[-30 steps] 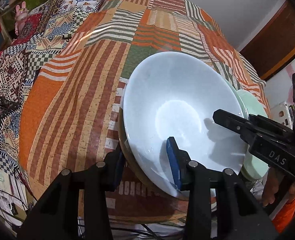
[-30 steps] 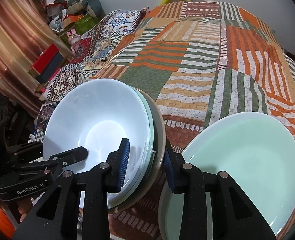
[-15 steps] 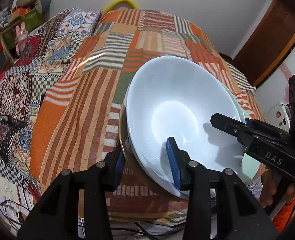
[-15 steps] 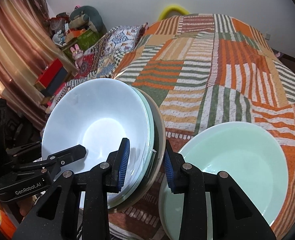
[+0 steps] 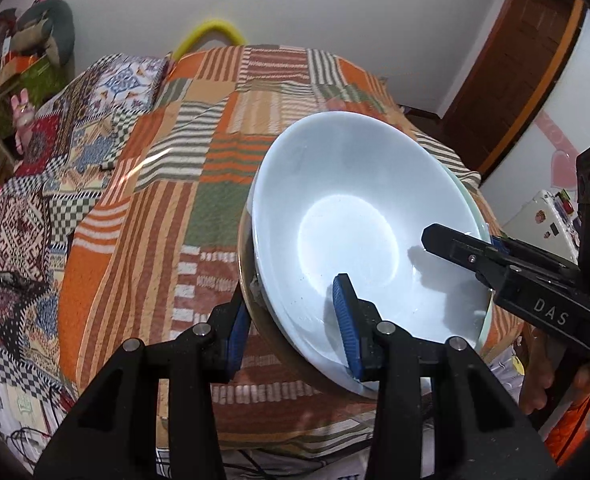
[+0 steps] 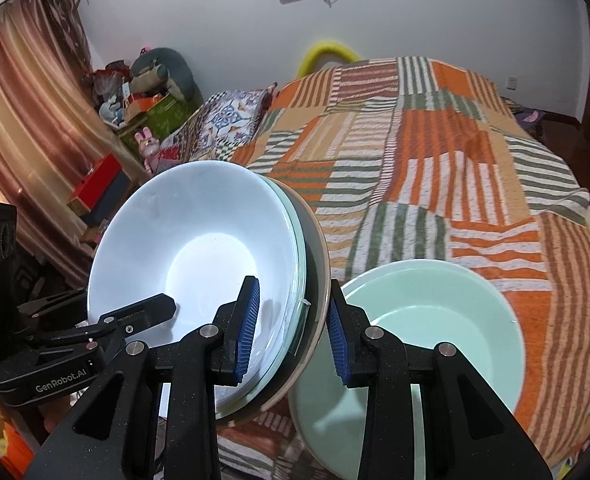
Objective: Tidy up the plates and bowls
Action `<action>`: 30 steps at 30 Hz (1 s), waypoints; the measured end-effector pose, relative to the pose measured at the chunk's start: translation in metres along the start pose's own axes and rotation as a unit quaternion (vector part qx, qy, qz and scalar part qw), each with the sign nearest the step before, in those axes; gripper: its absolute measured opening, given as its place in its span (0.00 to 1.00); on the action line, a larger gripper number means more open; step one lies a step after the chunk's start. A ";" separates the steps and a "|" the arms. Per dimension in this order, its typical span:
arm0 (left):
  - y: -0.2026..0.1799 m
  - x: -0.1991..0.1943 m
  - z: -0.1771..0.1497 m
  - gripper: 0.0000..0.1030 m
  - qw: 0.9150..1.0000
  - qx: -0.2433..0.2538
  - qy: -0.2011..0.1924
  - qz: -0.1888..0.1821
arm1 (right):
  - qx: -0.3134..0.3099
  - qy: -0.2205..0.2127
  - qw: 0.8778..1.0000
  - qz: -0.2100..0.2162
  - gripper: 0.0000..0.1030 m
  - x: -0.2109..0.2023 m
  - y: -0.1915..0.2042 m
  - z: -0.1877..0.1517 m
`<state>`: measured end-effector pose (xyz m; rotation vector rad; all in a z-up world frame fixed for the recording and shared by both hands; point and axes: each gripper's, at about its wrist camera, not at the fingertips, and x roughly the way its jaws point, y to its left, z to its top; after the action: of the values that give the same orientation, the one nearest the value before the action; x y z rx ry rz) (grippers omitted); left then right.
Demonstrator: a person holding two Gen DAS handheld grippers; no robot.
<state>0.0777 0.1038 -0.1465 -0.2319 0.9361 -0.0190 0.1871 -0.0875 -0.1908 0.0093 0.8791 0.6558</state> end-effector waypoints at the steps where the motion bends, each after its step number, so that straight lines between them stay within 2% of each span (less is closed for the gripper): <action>1: -0.004 0.000 0.001 0.39 1.000 0.005 -0.001 -0.001 | 0.004 -0.003 1.000 -0.002 0.29 -0.003 -0.003 0.000; 13: -0.046 0.001 0.010 0.39 0.999 0.043 0.002 -0.023 | 0.030 -0.032 0.999 -0.022 0.29 -0.034 -0.035 -0.007; 30: -0.086 0.025 0.007 0.39 0.995 0.076 0.040 -0.043 | 0.059 -0.041 0.996 -0.049 0.29 -0.057 -0.065 -0.023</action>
<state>0.1054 0.0183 -0.1441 -0.1301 0.9993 -0.1800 0.1787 -0.1763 -0.1830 0.0968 0.8329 0.5079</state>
